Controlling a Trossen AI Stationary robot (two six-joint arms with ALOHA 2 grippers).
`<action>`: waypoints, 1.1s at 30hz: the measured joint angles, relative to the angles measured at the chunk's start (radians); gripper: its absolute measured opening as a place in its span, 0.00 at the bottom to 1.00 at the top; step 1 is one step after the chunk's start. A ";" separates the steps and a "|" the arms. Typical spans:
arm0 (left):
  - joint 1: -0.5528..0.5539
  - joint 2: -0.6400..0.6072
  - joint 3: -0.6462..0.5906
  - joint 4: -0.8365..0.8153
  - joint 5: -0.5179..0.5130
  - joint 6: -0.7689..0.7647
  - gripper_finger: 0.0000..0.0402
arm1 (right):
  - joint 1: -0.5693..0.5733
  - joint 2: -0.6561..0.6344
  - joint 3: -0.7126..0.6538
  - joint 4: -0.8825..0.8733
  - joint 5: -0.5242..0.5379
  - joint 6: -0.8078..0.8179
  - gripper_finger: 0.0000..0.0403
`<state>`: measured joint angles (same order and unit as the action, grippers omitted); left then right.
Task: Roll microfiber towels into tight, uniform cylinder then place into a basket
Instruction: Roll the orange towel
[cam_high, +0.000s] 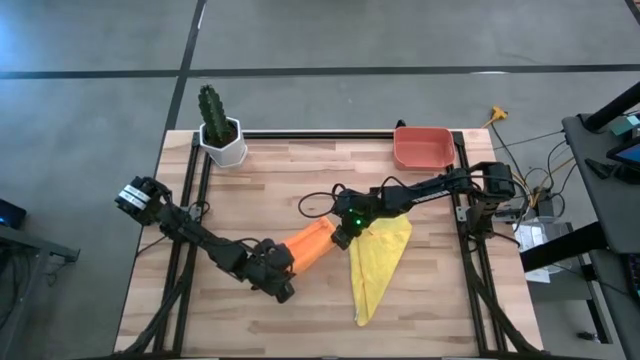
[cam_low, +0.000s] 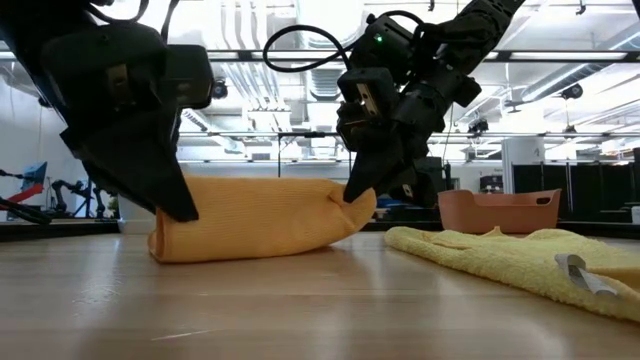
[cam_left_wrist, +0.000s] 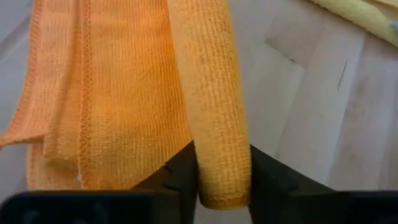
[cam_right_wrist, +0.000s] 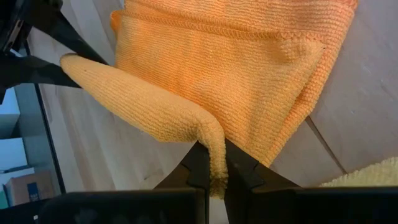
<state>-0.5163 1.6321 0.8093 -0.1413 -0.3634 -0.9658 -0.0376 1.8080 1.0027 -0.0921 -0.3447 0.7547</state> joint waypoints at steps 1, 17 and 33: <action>0.000 0.000 0.000 0.000 0.015 -0.001 0.16 | 0.000 0.000 0.000 0.000 0.000 -0.001 0.04; 0.000 -0.022 0.000 -0.005 0.112 -0.025 0.00 | 0.000 0.000 0.000 -0.010 -0.118 -0.175 0.04; 0.002 -0.141 -0.040 -0.026 0.164 0.003 0.00 | 0.000 -0.012 0.001 -0.012 -0.291 -0.183 0.04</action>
<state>-0.5148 1.4914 0.7690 -0.1672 -0.1989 -0.9630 -0.0380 1.7957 1.0035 -0.1038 -0.6360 0.5716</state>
